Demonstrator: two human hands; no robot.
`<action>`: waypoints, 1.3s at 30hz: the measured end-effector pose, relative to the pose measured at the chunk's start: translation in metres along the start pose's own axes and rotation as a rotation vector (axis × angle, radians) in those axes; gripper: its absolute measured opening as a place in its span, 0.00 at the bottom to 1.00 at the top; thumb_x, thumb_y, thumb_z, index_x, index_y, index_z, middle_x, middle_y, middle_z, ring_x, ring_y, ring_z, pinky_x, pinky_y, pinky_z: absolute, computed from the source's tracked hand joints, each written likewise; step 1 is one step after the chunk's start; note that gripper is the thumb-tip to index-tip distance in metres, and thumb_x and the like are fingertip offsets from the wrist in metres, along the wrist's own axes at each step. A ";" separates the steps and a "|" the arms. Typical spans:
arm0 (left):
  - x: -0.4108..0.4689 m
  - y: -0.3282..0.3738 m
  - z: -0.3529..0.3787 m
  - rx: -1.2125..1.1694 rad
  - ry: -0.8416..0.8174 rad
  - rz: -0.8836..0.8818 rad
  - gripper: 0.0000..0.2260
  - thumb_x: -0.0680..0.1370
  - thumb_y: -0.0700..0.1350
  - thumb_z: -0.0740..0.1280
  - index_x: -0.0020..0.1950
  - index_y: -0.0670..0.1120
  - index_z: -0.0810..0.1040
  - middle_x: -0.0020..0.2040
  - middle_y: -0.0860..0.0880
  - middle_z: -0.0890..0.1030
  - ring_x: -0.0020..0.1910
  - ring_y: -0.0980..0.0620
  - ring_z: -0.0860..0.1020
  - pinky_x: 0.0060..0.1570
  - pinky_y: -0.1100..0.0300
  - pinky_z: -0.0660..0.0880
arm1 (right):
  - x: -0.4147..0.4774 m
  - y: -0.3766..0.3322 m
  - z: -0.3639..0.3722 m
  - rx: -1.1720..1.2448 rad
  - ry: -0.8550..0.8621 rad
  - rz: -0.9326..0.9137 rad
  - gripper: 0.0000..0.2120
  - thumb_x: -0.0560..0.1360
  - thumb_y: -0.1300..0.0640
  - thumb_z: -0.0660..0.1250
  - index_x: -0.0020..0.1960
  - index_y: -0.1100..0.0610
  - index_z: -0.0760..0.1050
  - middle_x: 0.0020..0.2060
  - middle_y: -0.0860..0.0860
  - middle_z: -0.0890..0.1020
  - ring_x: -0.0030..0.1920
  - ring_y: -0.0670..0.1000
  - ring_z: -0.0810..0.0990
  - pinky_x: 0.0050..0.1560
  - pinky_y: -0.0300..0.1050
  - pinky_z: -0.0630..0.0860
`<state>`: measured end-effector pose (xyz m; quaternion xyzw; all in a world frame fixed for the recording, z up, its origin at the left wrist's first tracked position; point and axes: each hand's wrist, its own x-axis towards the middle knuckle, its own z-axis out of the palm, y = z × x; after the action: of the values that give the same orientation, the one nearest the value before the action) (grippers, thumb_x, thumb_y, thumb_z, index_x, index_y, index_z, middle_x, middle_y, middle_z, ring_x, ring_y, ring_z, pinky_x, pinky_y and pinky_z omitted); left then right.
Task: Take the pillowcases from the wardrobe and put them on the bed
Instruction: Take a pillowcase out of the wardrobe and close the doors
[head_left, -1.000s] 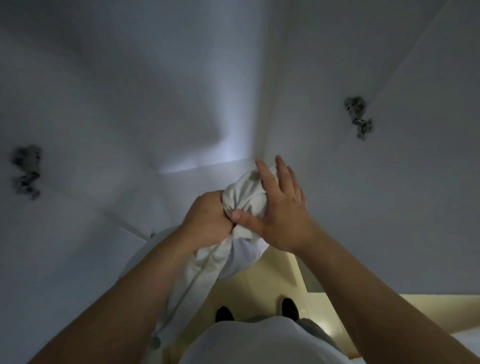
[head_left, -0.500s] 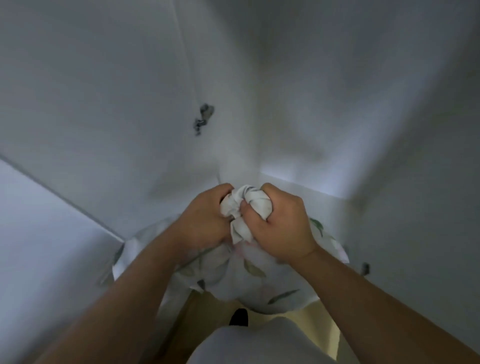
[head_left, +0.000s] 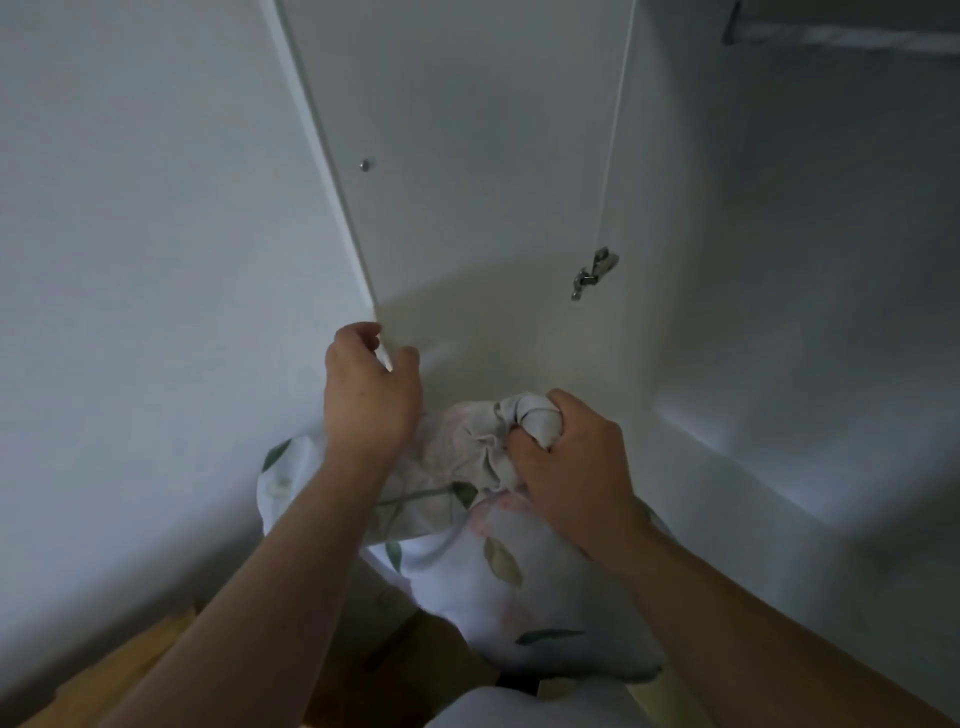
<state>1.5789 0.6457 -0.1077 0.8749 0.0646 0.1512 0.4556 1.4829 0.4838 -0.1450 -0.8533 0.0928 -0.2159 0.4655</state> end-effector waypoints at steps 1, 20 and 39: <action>0.000 0.002 -0.001 -0.021 0.018 0.006 0.22 0.78 0.50 0.66 0.70 0.45 0.69 0.66 0.47 0.77 0.63 0.47 0.76 0.59 0.56 0.71 | 0.001 -0.001 0.000 0.010 -0.006 0.011 0.12 0.73 0.58 0.71 0.34 0.56 0.71 0.27 0.49 0.76 0.27 0.45 0.73 0.27 0.39 0.72; -0.031 0.052 0.015 0.345 -0.109 0.446 0.23 0.75 0.56 0.67 0.26 0.45 0.68 0.21 0.51 0.69 0.22 0.50 0.70 0.26 0.62 0.64 | -0.023 0.008 -0.027 0.077 0.042 0.059 0.15 0.72 0.60 0.69 0.32 0.59 0.66 0.24 0.53 0.71 0.26 0.45 0.66 0.24 0.39 0.65; -0.106 0.187 0.198 0.208 -0.830 1.136 0.20 0.85 0.52 0.53 0.47 0.41 0.79 0.48 0.42 0.84 0.47 0.41 0.81 0.49 0.48 0.76 | -0.033 0.055 -0.141 -0.012 0.548 0.364 0.11 0.71 0.58 0.72 0.33 0.55 0.72 0.27 0.49 0.78 0.30 0.46 0.76 0.29 0.35 0.69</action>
<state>1.5382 0.3576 -0.0830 0.7976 -0.5663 0.0124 0.2073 1.3919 0.3591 -0.1336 -0.7357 0.3667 -0.3501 0.4491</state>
